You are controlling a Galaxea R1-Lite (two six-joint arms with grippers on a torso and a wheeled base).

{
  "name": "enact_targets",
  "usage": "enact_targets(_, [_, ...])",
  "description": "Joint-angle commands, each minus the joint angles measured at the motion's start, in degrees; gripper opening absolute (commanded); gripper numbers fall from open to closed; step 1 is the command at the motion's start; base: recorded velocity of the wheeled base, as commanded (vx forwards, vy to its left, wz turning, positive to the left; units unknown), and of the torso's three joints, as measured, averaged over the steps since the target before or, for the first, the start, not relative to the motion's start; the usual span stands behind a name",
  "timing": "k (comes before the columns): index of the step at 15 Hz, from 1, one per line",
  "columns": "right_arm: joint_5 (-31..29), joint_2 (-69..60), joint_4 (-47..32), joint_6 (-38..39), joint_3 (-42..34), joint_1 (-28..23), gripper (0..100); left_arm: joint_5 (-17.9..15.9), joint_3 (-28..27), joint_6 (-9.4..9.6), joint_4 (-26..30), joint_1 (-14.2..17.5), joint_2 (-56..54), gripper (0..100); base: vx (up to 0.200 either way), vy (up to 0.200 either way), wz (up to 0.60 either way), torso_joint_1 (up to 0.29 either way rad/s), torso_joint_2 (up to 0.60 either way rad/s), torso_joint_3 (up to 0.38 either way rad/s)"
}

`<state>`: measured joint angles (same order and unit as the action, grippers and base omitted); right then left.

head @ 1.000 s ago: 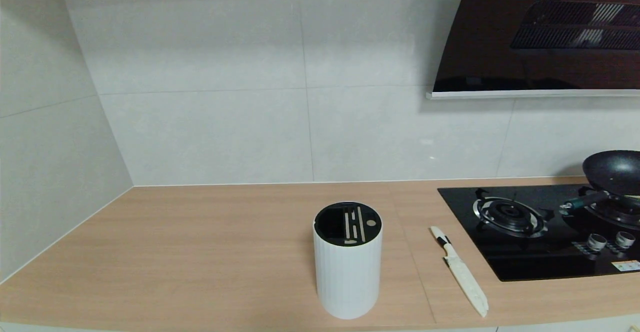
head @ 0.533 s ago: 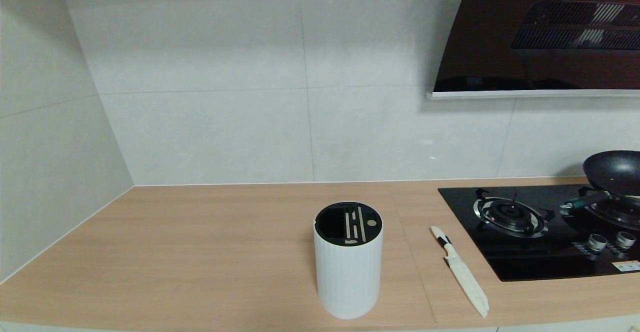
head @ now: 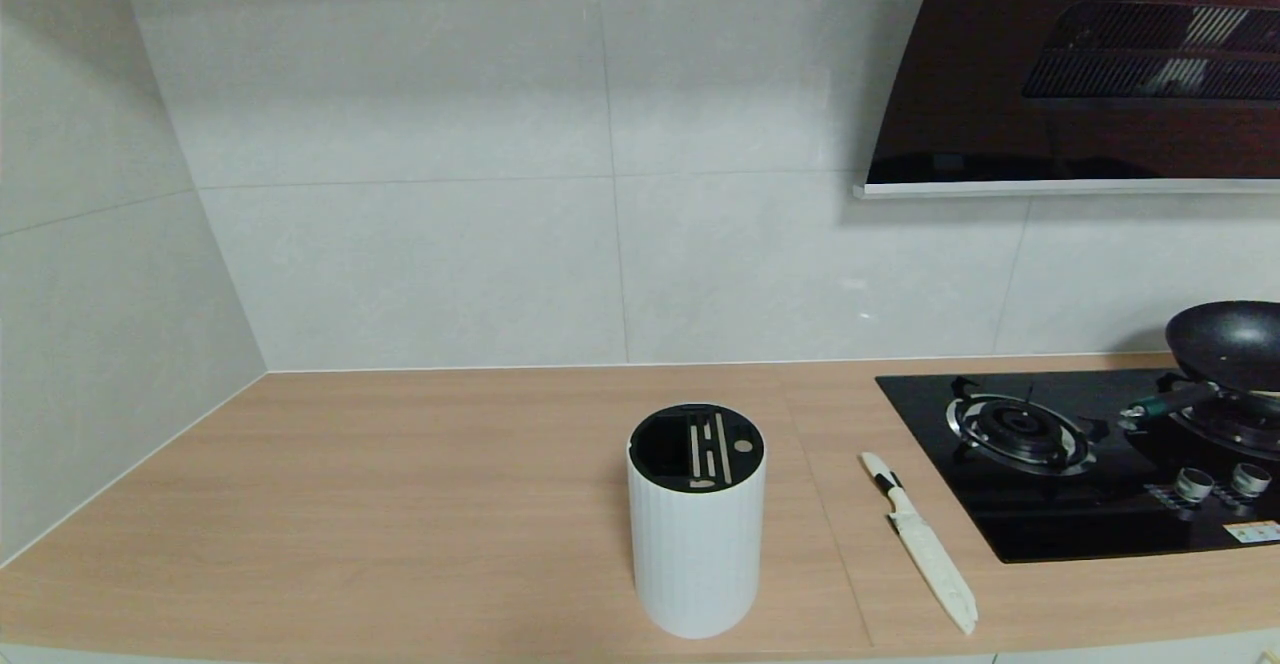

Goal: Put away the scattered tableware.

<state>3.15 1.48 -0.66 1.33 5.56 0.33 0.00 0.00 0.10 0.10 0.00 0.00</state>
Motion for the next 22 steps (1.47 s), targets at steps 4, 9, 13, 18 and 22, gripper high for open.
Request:
enact_targets(4, [7.23,19.79,-1.98,0.69,7.62,0.64,100,0.00,0.00,-0.01,-0.01,0.00,0.00,100,0.000,0.000,0.00,0.000,0.00,0.000])
enact_targets(9, [7.49,42.29,-1.80,0.69,17.91,4.07,100,0.00,0.00,-0.01,-0.01,0.00,0.00,100,0.000,0.000,0.00,0.000,0.00,0.000])
enact_targets(13, [3.80,61.54,-0.04,0.34,24.68,8.99,100,0.00,0.00,-0.01,-0.01,0.00,0.00,100,0.000,0.000,0.00,0.000,0.00,0.000])
enact_targets(18, [0.81,83.16,12.52,-0.45,27.66,8.99,100,0.00,0.00,-0.01,-0.01,0.00,0.00,100,0.000,0.000,0.00,0.000,0.00,0.000])
enact_targets(22, [-0.60,99.25,15.25,-1.15,33.38,9.43,100,0.00,0.00,-0.01,-0.01,0.00,0.00,100,0.000,0.000,0.00,0.000,0.00,0.000])
